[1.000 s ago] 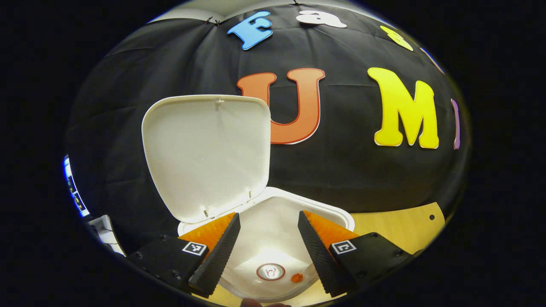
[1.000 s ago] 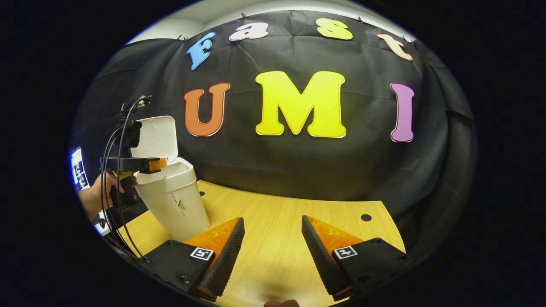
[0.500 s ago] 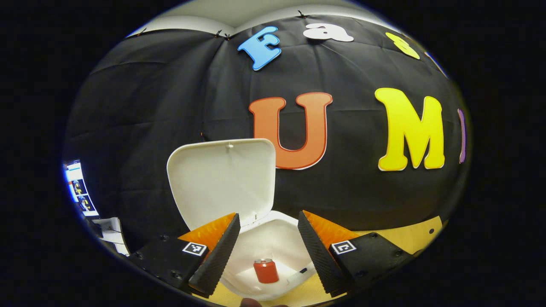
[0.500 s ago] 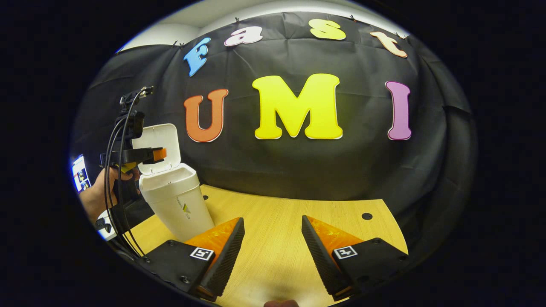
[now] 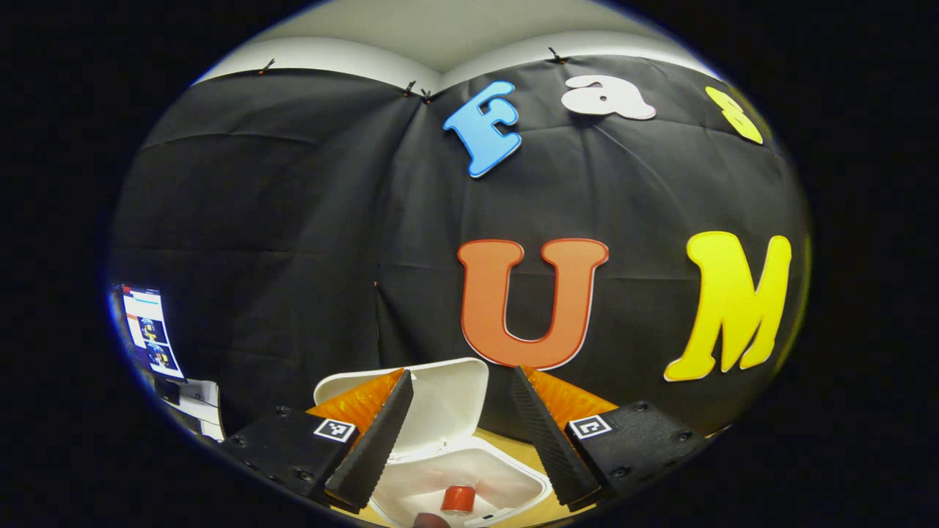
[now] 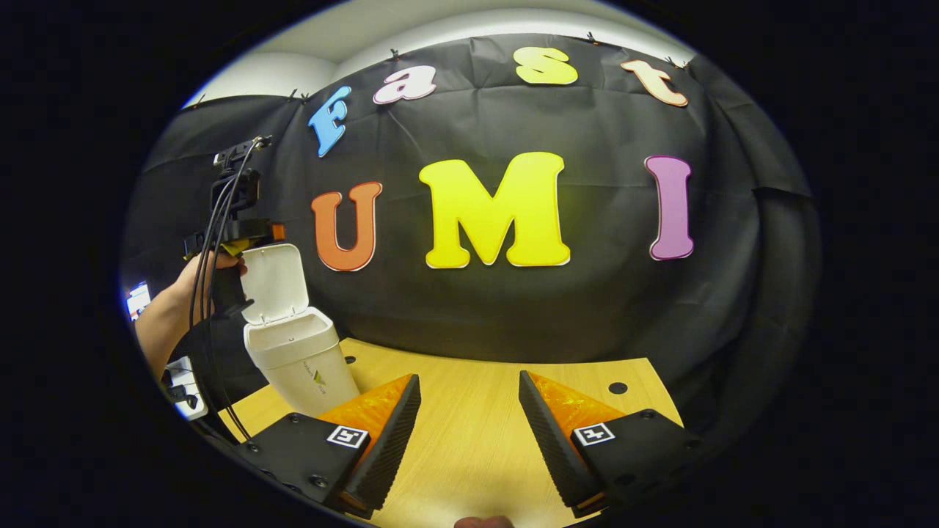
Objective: Press the lid of the desktop garbage bin to open it, pick up the crumpled paper on the desktop and throw it into the bin, then pick up the pop can on the desktop and drop it into the bin, and finally close the garbage bin lid.
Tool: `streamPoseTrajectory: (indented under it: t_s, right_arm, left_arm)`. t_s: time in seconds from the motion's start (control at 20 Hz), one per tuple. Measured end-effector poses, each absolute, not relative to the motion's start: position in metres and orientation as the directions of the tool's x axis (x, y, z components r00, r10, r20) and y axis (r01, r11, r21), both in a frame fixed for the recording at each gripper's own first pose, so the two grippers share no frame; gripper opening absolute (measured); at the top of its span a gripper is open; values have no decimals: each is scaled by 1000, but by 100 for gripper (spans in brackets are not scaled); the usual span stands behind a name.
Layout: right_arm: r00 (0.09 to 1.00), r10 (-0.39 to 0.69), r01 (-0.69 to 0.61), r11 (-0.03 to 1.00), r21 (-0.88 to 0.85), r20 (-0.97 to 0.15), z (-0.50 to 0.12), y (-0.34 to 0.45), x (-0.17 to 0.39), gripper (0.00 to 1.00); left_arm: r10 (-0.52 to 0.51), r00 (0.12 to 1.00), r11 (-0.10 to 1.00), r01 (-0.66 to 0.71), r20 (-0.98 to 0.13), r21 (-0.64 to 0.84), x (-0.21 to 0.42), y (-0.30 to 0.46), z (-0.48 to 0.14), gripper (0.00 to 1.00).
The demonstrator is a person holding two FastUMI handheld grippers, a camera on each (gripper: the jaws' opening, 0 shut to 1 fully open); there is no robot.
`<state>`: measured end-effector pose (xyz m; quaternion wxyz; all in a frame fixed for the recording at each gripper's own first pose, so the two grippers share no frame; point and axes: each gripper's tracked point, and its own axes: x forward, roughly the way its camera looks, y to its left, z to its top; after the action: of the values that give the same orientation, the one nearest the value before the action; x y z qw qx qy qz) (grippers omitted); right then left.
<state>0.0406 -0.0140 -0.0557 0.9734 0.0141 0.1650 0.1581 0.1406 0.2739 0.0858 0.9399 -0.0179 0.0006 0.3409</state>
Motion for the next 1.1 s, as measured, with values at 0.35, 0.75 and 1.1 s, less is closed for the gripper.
streamPoseTrajectory:
  t_s: [0.35,0.75,1.1]
  right_arm:
    - [906,271,-259,962,82,-324,-49,-33,48,86]
    - [904,275,-264,961,77,-327,-46,-23,52,86]
    - [875,334,-316,942,109,-351,-61,-15,41,86]
  left_arm:
    - [824,546,551,-834,-148,-7,137,351,92,90]
    - [821,502,521,-854,-271,-4,150,362,59,91]
    - [810,523,538,-843,-266,-21,135,319,48,92]
